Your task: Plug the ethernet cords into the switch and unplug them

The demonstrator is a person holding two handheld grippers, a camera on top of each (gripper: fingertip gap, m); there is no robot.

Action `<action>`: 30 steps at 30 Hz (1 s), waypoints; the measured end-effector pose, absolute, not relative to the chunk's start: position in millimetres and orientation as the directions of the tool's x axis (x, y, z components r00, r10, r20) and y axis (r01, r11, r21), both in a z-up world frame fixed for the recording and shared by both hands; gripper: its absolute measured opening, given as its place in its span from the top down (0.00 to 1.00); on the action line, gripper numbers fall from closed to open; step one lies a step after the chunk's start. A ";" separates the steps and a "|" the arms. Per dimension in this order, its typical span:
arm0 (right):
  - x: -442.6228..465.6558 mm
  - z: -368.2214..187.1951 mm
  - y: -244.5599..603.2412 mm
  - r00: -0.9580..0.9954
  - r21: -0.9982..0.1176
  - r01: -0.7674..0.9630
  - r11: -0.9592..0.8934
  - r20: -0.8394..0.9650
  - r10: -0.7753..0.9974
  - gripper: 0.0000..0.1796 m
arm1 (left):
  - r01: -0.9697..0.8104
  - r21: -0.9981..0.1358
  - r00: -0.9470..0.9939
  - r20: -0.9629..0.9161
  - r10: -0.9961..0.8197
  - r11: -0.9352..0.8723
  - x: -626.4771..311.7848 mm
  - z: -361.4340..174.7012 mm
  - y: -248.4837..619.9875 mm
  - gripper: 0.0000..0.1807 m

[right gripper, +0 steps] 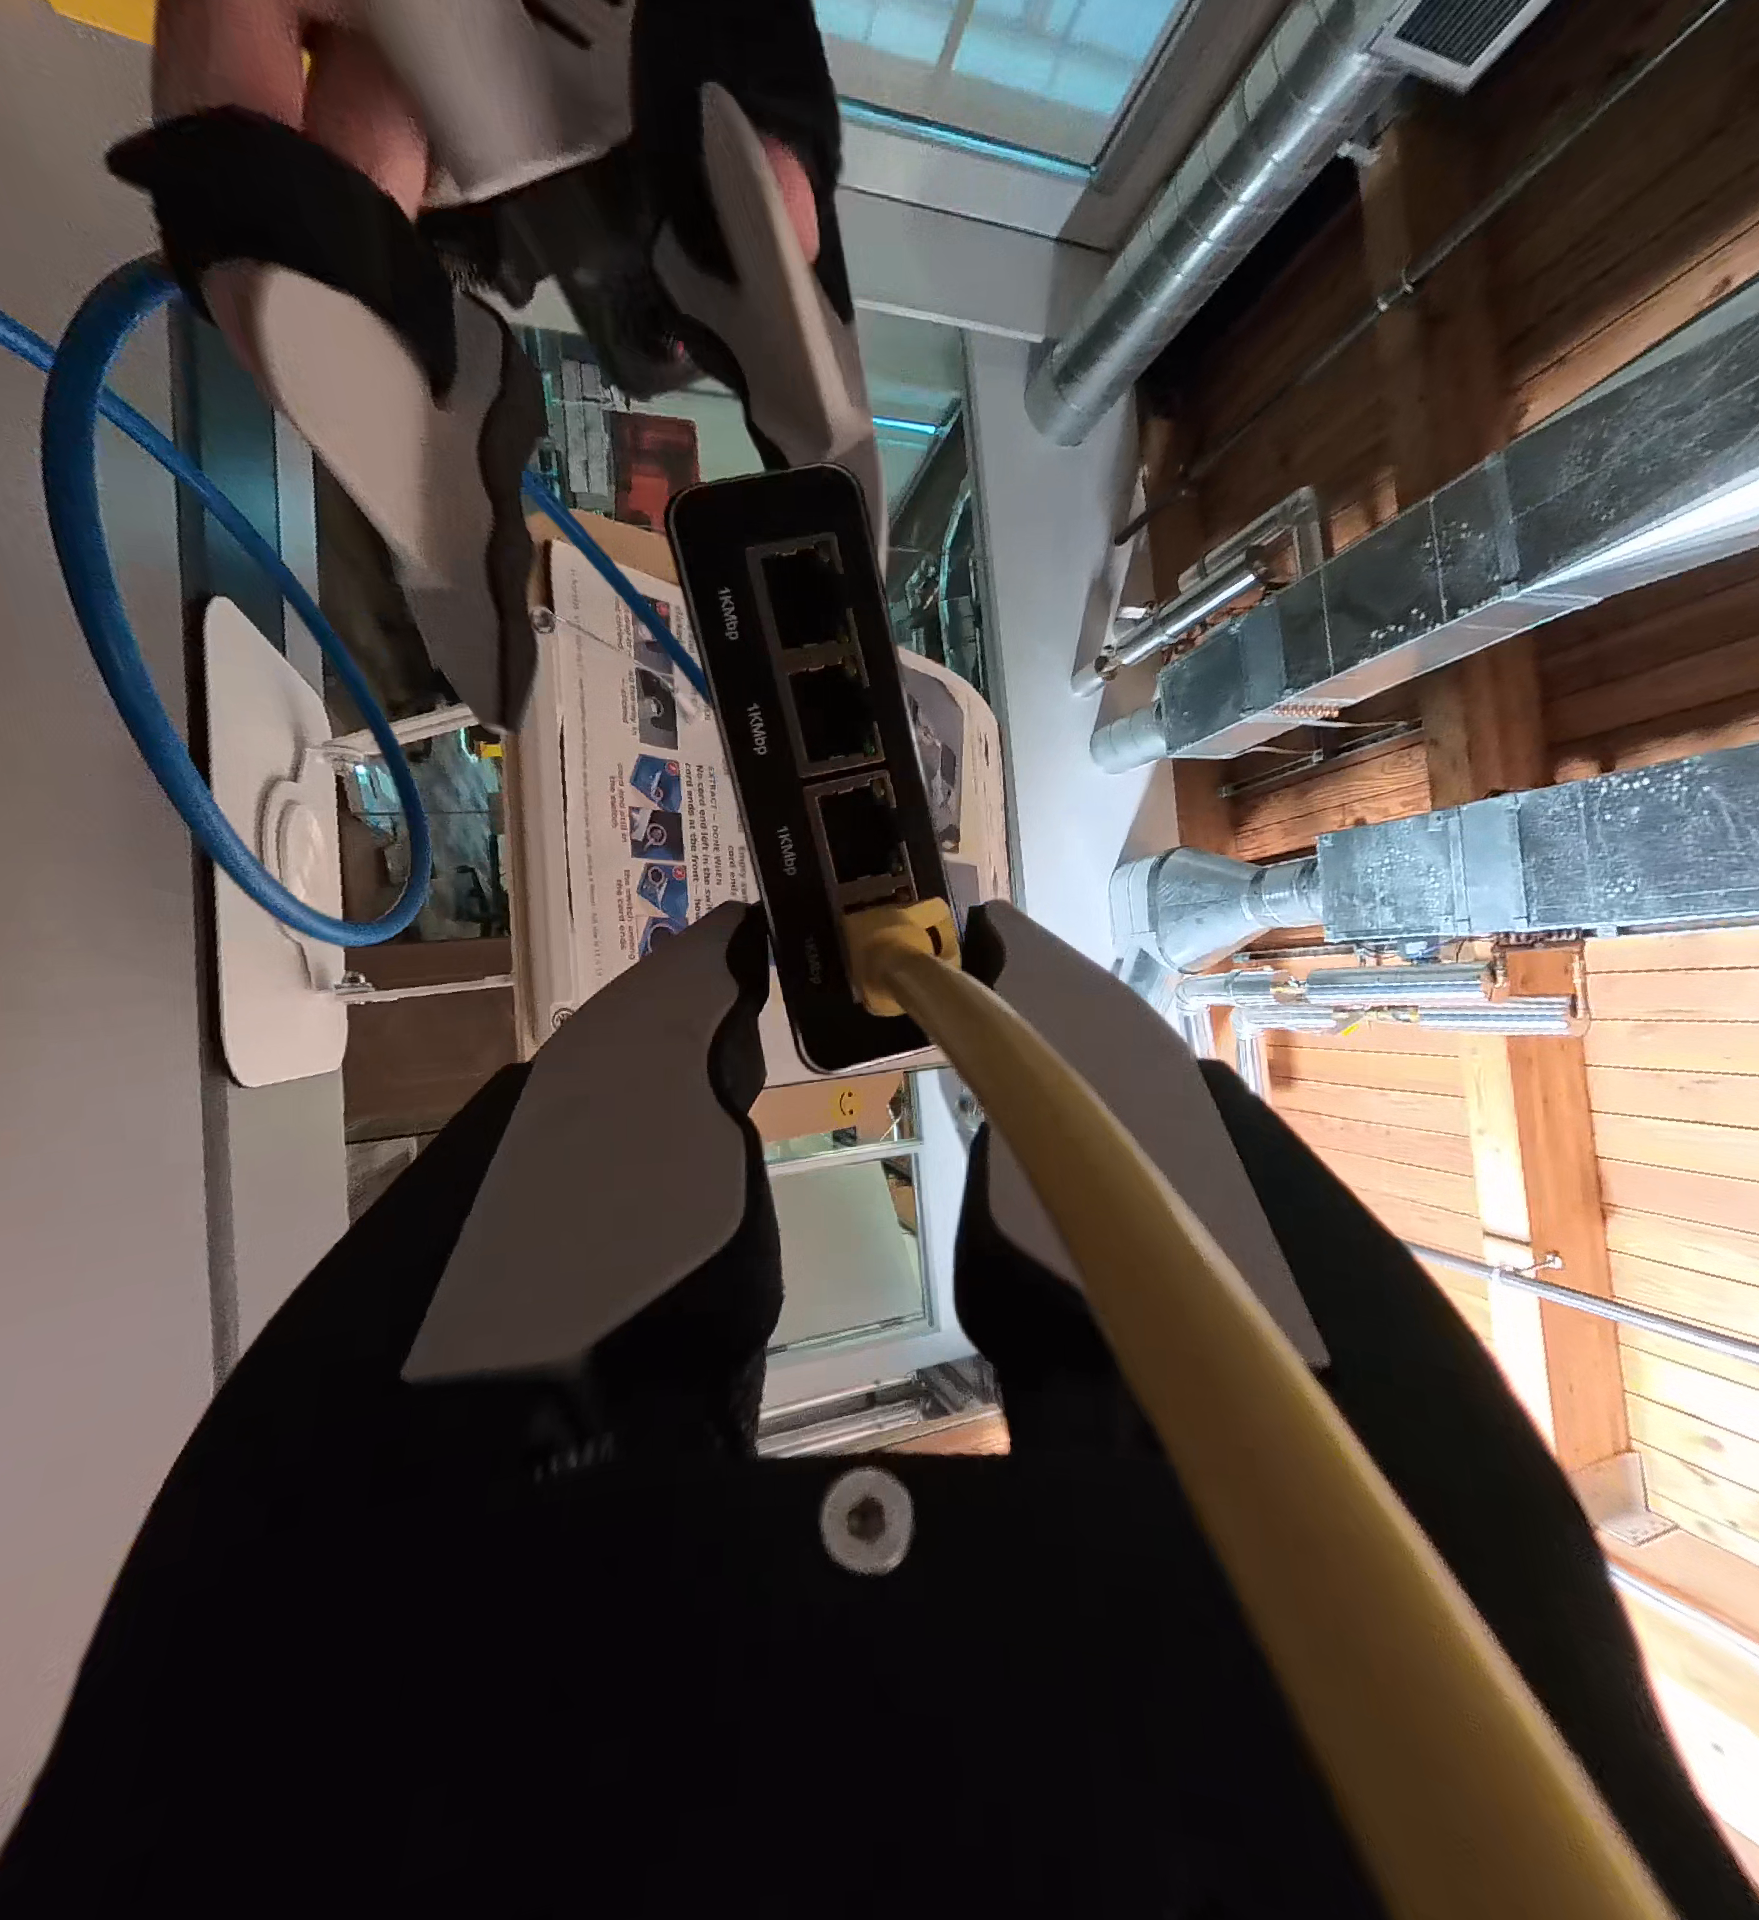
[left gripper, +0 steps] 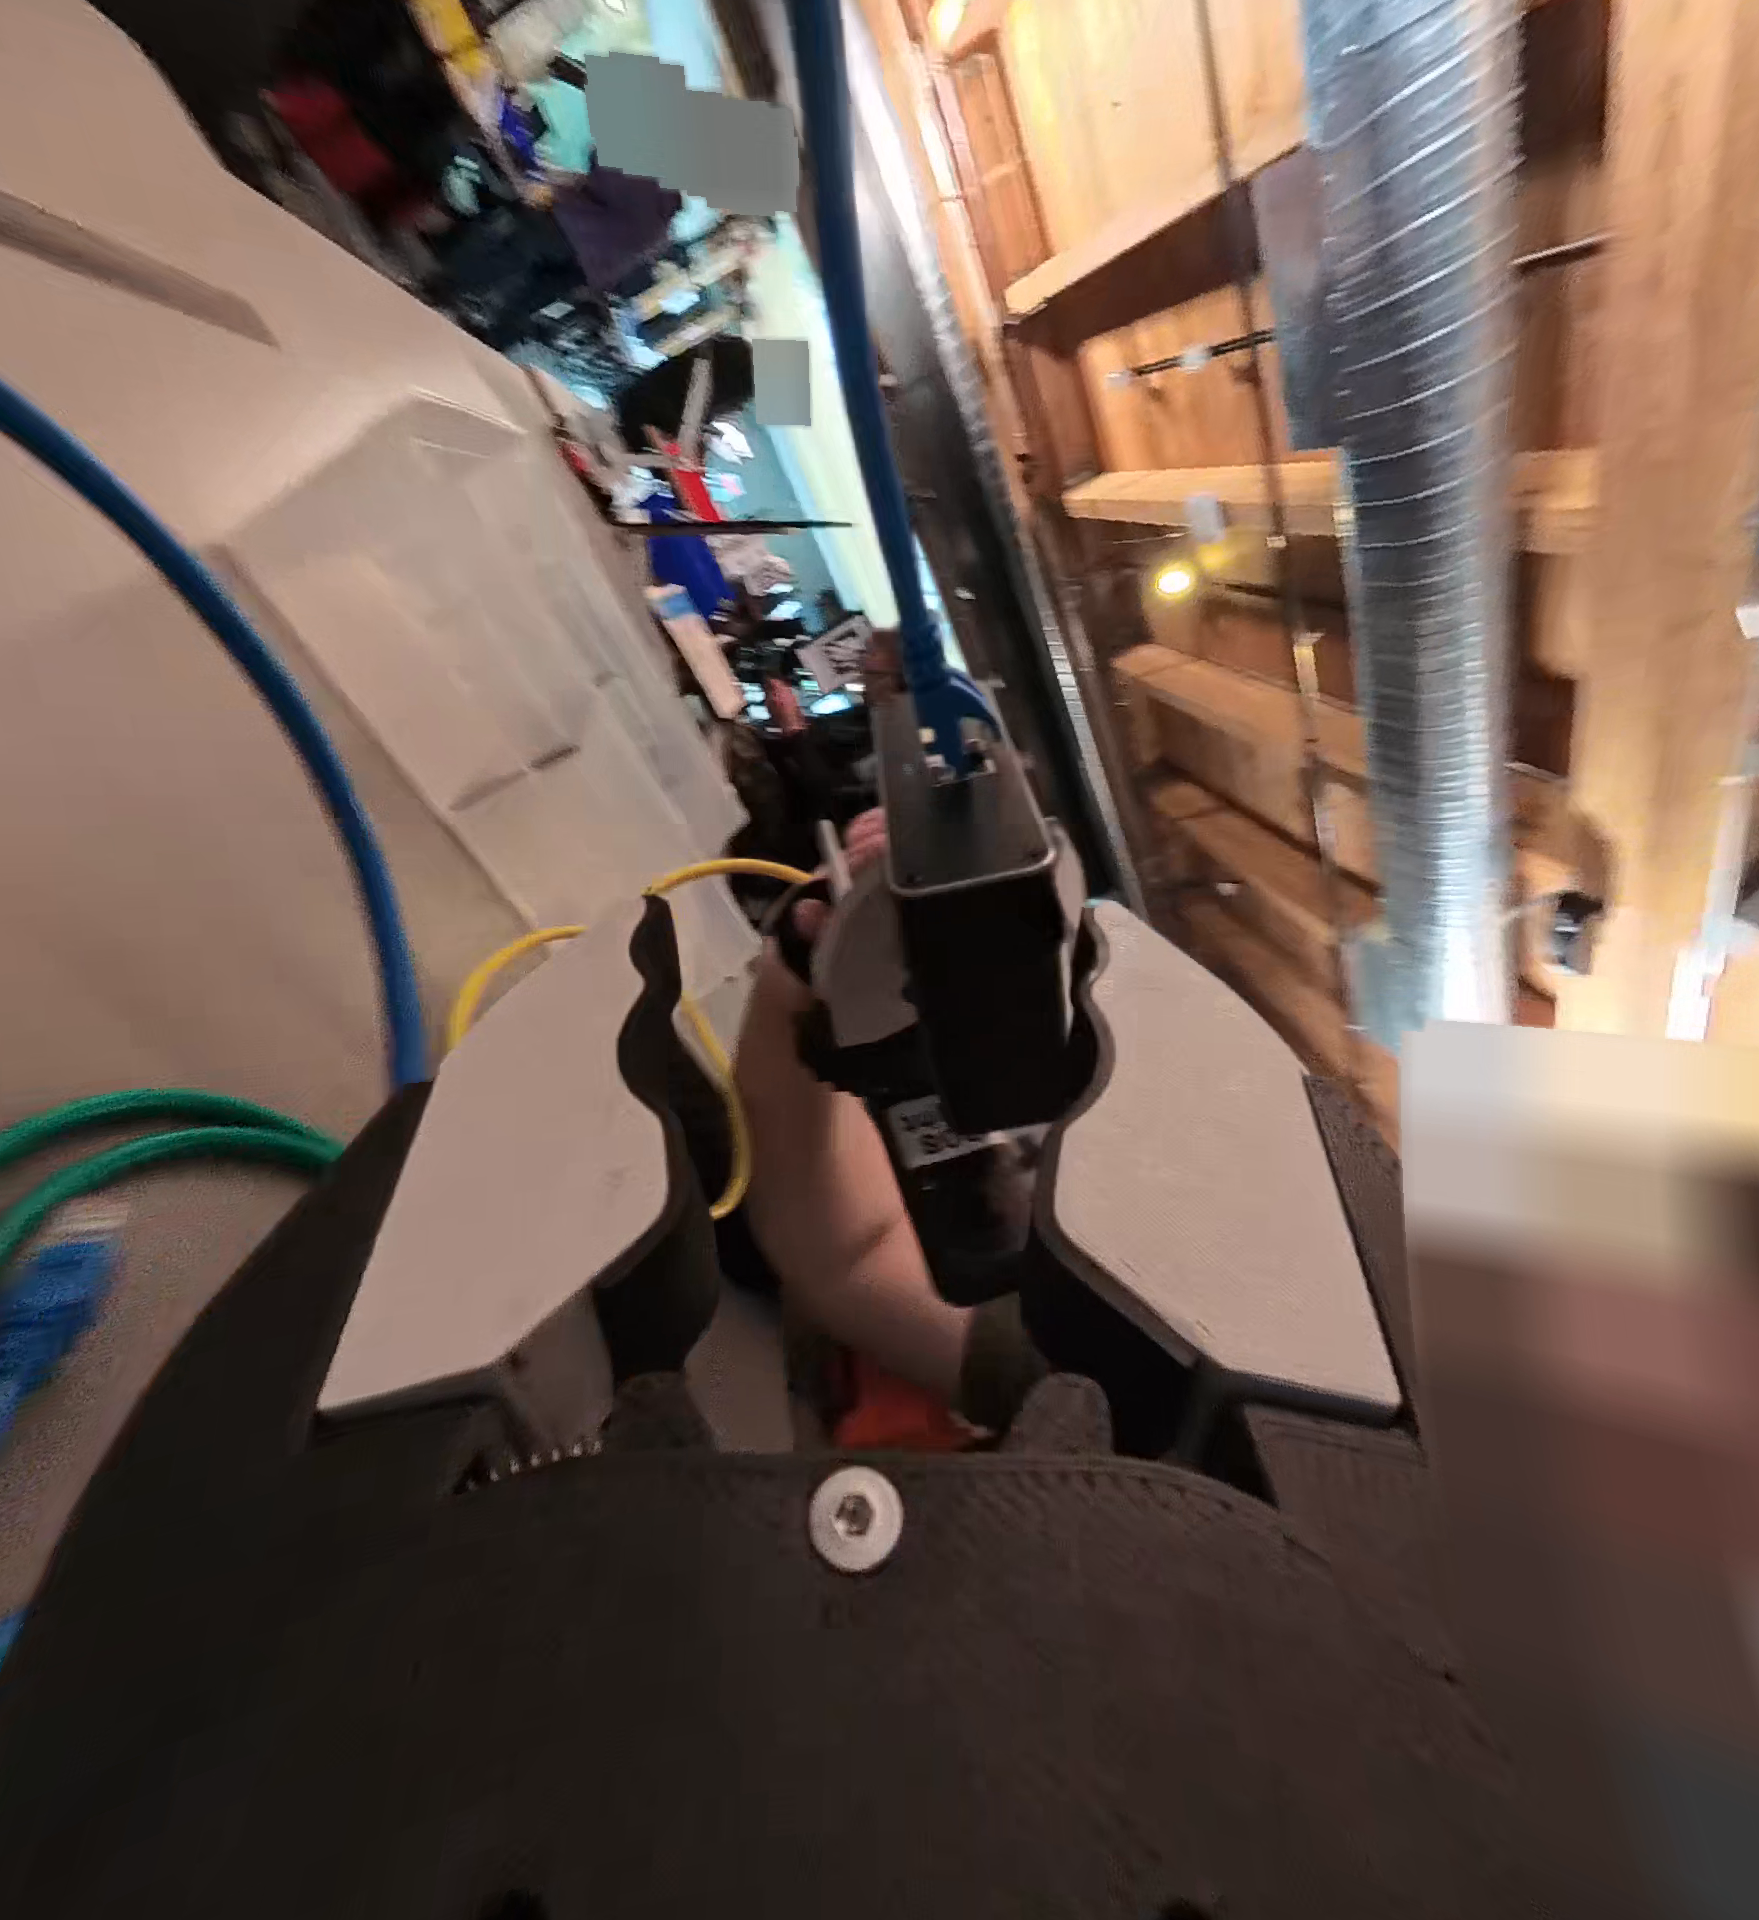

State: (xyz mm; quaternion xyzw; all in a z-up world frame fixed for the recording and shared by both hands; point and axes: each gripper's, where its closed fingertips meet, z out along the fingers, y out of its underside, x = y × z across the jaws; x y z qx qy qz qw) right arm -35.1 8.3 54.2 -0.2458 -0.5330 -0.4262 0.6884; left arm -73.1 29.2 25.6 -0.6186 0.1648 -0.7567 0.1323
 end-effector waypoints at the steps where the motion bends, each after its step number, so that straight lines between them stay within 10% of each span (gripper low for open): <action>1: -36.0 53.4 7.9 0.062 0.124 0.846 0.519 0.943 -0.328 0.79 | -0.019 -0.390 -0.239 0.896 -0.374 -0.921 -69.0 27.9 24.1 0.61; 7: -42.9 40.7 10.0 0.006 0.173 0.833 0.526 0.947 -0.322 0.79 | -0.091 -0.366 -0.345 0.884 -0.316 -0.926 -52.9 32.0 0.8 0.80; 19: -46.4 29.4 13.0 -0.060 0.232 0.819 0.525 0.944 -0.324 0.79 | -0.102 -0.371 -0.287 0.899 -0.329 -0.923 -43.3 15.4 -0.2 0.80; 30: -11.2 42.1 47.8 0.173 -0.079 0.910 0.408 0.965 -0.199 0.75 | 0.125 -0.183 -0.476 0.851 -0.220 -0.975 -58.8 37.3 31.4 0.80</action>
